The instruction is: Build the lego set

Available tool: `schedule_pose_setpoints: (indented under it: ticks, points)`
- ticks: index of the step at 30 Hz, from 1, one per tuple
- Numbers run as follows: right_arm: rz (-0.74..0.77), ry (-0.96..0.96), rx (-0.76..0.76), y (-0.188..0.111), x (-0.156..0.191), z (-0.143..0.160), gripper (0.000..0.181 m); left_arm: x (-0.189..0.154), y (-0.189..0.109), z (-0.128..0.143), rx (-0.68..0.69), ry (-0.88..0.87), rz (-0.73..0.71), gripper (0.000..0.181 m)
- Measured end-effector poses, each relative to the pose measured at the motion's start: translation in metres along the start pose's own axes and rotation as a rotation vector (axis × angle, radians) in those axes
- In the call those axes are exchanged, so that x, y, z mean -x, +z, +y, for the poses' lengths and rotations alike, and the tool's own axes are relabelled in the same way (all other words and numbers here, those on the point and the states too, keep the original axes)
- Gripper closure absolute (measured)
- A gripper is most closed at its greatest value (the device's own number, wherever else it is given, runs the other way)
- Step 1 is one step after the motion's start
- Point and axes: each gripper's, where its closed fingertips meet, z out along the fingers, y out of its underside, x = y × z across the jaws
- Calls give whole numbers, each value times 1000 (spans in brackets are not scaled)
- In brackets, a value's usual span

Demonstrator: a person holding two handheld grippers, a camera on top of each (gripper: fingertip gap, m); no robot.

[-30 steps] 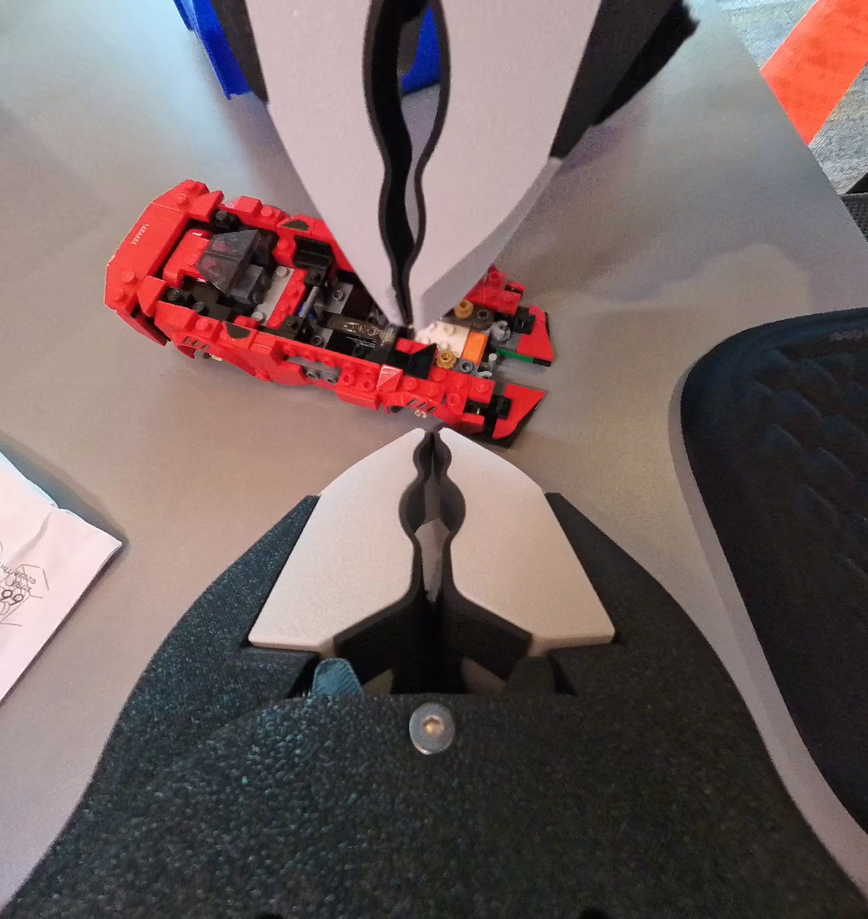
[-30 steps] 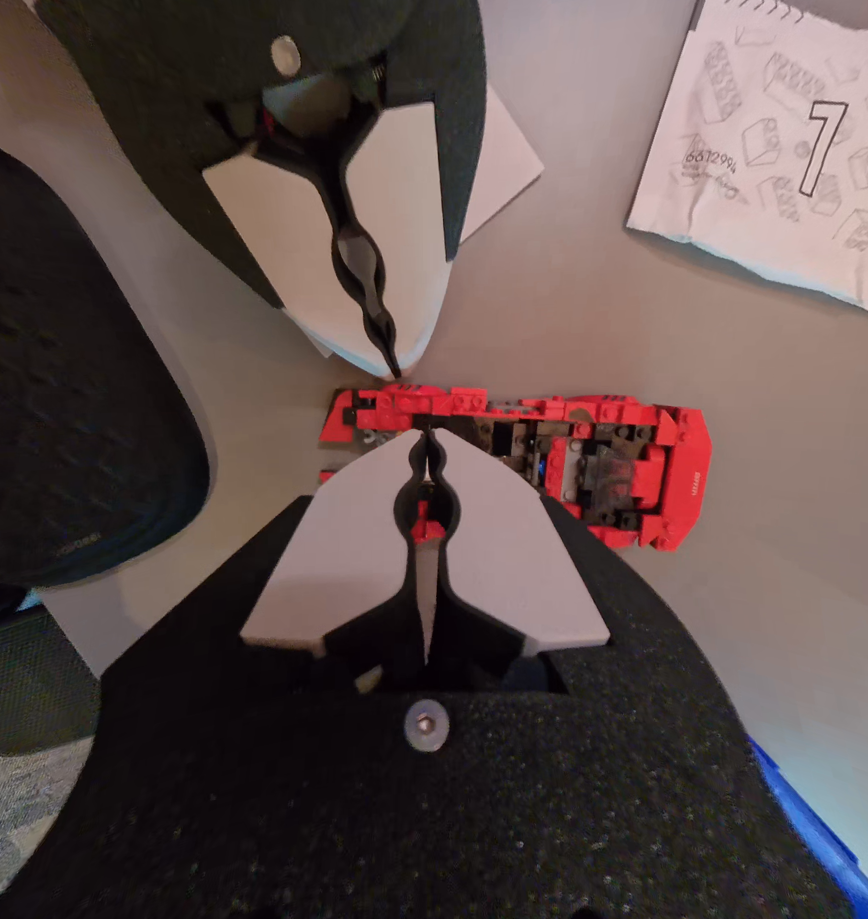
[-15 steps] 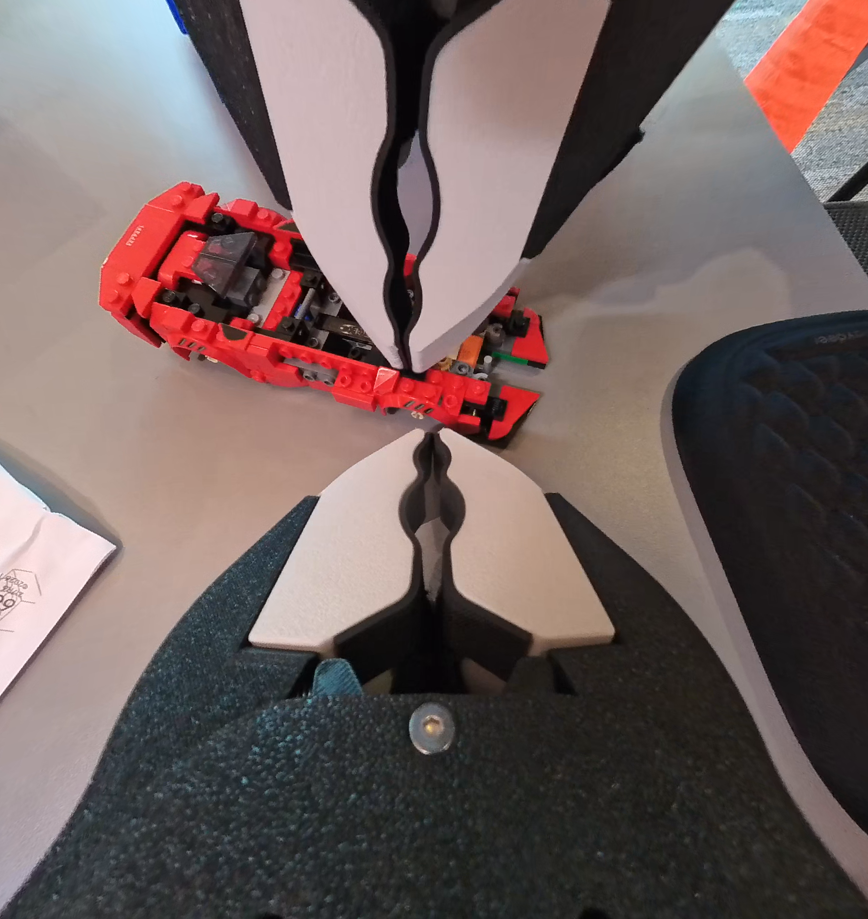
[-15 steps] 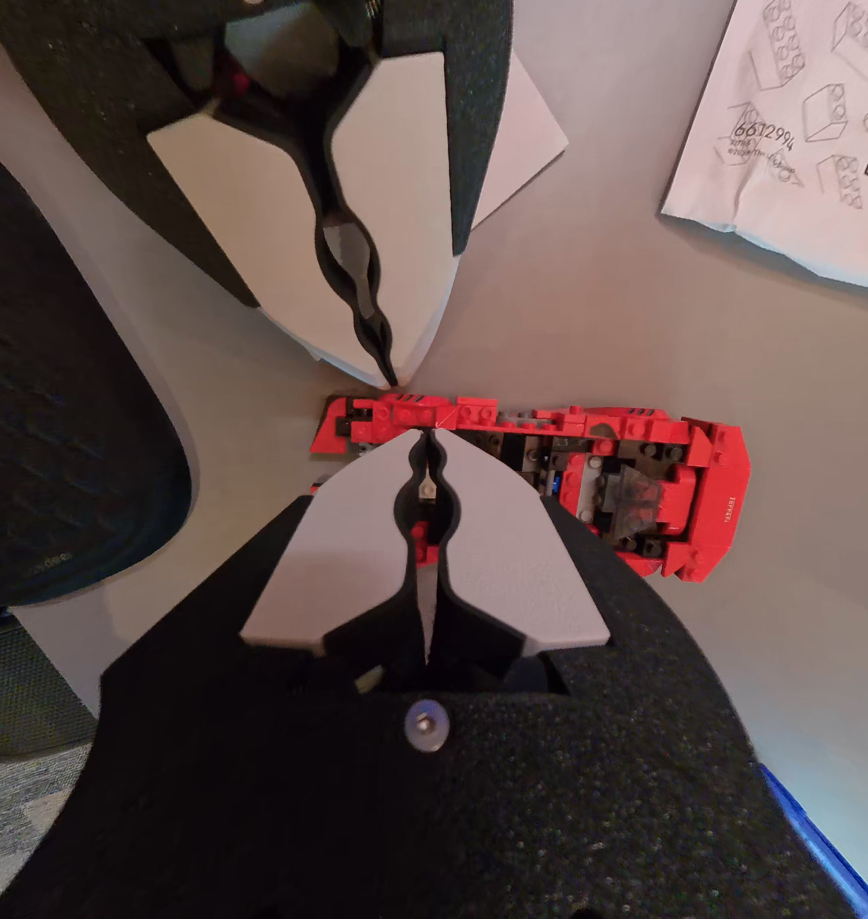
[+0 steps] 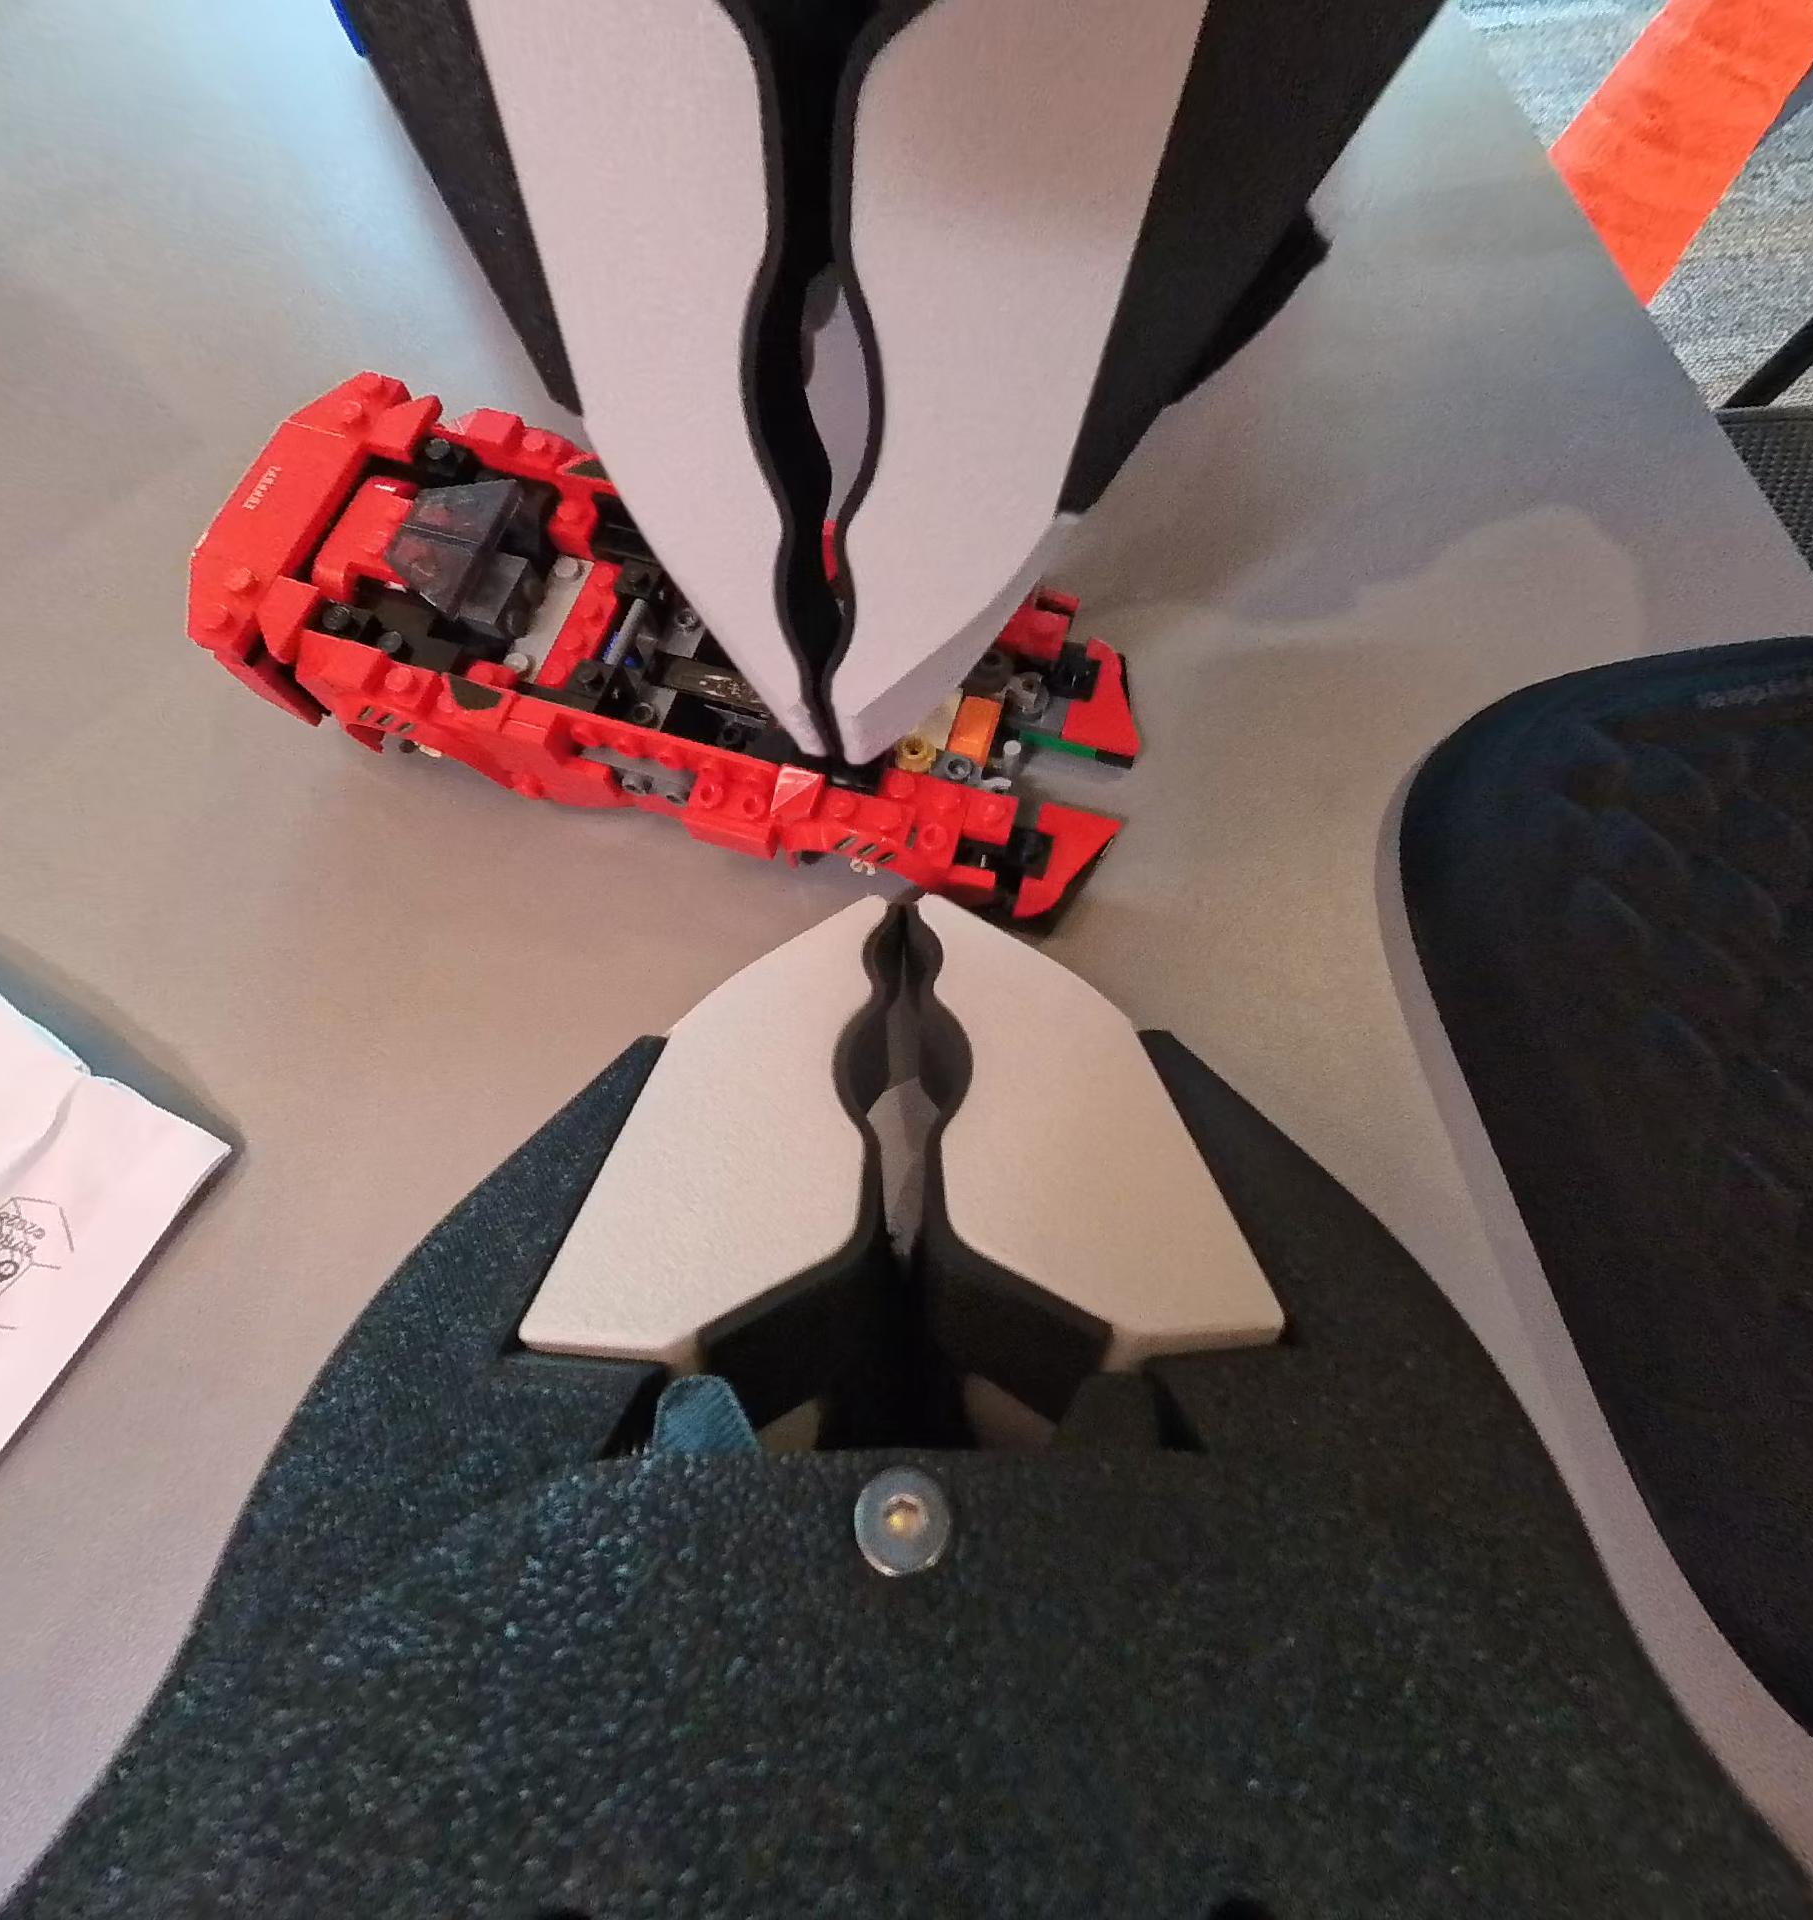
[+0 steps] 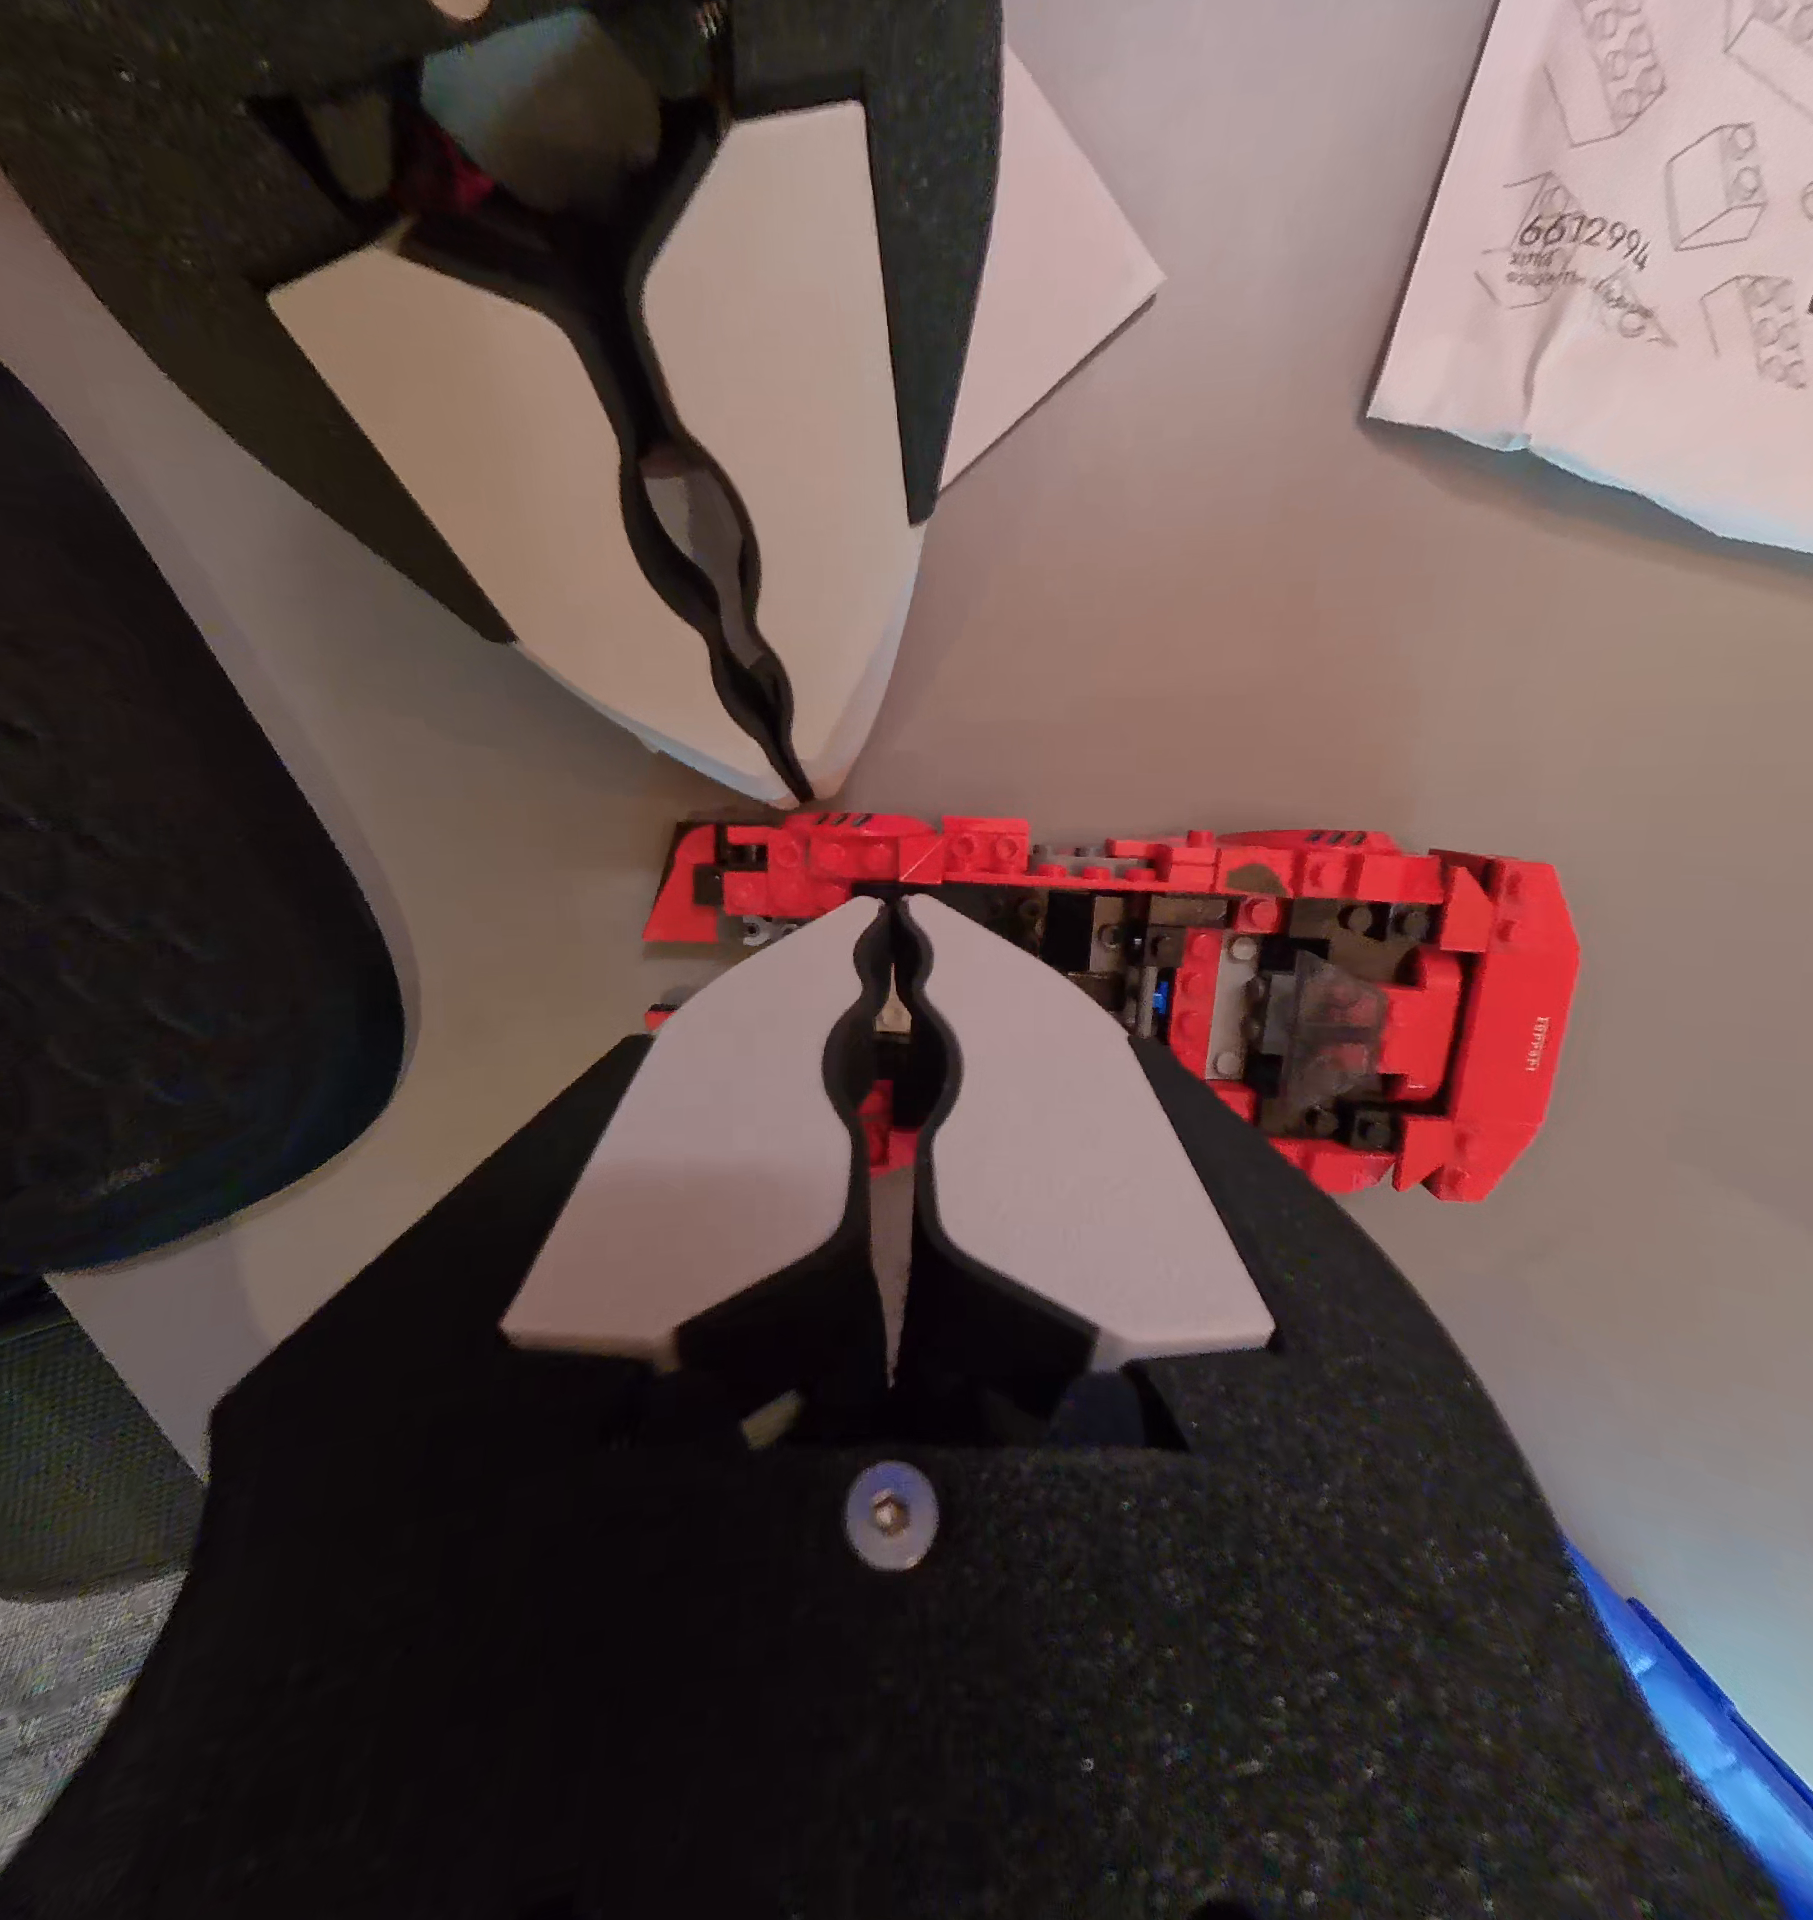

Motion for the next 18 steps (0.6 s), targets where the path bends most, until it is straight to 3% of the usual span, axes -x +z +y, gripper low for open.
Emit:
schedule_pose_setpoints:
  ticks: [18]
  points:
    - [58,48,98,1,1,0,181,0,2,2,16,-5,5,181]
